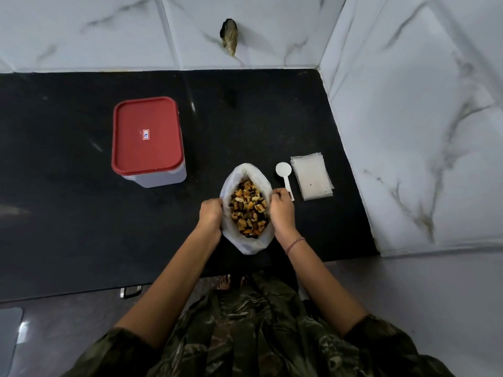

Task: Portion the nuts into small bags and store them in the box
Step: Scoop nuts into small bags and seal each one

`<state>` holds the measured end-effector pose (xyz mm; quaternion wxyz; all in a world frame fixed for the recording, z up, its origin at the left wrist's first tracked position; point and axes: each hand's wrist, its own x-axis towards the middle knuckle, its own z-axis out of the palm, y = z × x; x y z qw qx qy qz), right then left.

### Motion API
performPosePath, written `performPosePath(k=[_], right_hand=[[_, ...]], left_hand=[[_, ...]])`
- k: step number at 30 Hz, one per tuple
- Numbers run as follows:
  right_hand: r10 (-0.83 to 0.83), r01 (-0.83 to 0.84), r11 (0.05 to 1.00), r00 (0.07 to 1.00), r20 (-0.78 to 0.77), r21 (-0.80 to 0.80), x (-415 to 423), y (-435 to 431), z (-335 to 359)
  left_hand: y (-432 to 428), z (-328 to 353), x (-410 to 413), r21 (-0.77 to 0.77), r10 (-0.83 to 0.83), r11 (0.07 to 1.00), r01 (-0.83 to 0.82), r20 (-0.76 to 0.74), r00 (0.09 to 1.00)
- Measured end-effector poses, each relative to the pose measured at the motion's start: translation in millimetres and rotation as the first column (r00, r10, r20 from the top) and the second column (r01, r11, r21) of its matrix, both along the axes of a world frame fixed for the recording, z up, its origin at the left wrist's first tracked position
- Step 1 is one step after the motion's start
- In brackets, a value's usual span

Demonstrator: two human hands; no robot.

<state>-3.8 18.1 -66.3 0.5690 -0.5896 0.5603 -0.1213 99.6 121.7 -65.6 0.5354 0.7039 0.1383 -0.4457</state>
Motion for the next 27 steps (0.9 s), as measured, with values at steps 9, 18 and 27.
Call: performPosePath(k=[9, 18, 27], right_hand=[[0.164, -0.191, 0.851, 0.982, -0.098, -0.49, -5, -1, -3], [0.177, -0.239, 0.802, 0.97, -0.165, -0.547, 13, -10, 4], [0.255, -0.267, 0.927, 0.964, -0.08, -0.263, 16, -19, 1]], left_hand=[[8, 3, 1, 0.199, -0.199, 0.973, 0.12, 0.449, 0.871], [-13, 1, 15, 0.136, -0.258, 0.966, 0.22, 0.429, 0.866], [-18, 3, 19, 0.266, -0.378, 0.921, 0.283, 0.443, 0.813]])
